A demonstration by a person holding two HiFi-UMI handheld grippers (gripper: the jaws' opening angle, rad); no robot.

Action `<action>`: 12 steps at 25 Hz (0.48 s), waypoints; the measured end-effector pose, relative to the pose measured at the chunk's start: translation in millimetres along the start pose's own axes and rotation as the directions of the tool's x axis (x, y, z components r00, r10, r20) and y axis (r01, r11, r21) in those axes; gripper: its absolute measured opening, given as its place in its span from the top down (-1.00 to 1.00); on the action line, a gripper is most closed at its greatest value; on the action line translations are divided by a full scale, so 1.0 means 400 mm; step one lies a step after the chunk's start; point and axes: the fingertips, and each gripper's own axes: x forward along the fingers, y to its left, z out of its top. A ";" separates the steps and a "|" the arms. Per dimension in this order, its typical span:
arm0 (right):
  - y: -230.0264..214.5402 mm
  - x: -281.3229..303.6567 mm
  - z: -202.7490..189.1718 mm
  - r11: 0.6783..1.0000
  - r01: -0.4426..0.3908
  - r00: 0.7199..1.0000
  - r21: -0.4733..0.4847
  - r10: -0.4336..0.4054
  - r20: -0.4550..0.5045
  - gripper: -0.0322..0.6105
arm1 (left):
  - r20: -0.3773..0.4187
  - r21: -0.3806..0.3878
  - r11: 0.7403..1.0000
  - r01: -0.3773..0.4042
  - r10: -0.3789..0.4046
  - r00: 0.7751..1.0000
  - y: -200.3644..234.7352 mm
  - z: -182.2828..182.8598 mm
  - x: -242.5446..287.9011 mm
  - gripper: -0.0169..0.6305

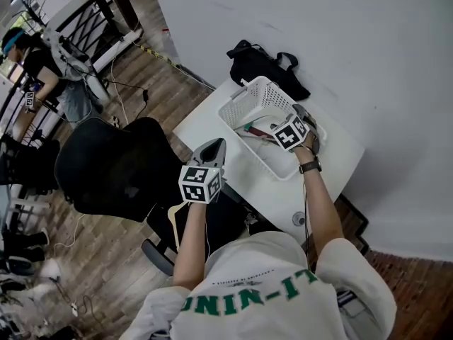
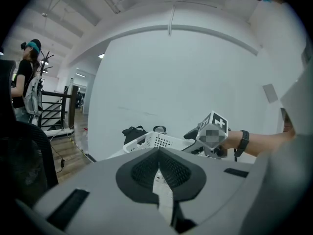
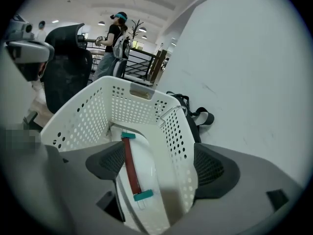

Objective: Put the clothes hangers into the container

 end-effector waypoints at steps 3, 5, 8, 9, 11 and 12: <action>0.009 -0.031 0.018 1.000 0.021 0.999 -0.015 -0.021 0.042 -0.46 | 0.004 -0.010 1.000 -0.008 0.008 1.000 0.006 -0.004 -0.017 0.91; 0.020 -0.053 0.035 0.999 0.031 0.997 -0.030 -0.029 0.070 -0.46 | 0.009 -0.018 1.000 -0.016 0.016 1.000 0.009 -0.006 -0.032 0.91; 0.052 -0.094 0.080 1.000 0.004 0.991 -0.021 -0.001 0.130 -0.45 | 0.018 -0.031 0.999 -0.032 0.032 0.999 0.019 -0.007 -0.058 0.91; 0.067 -0.107 0.098 1.000 -0.012 0.988 -0.016 0.014 0.155 -0.43 | 0.020 -0.034 0.999 -0.038 0.039 0.999 0.024 -0.007 -0.069 0.91; 0.106 -0.133 0.135 0.999 -0.047 0.977 -0.020 0.050 0.207 -0.36 | 0.024 -0.043 0.997 -0.057 0.058 0.998 0.037 -0.012 -0.092 0.91; 0.130 -0.145 0.154 0.997 -0.068 0.970 -0.029 0.073 0.232 -0.28 | 0.026 -0.048 0.996 -0.069 0.070 0.997 0.044 -0.015 -0.106 0.91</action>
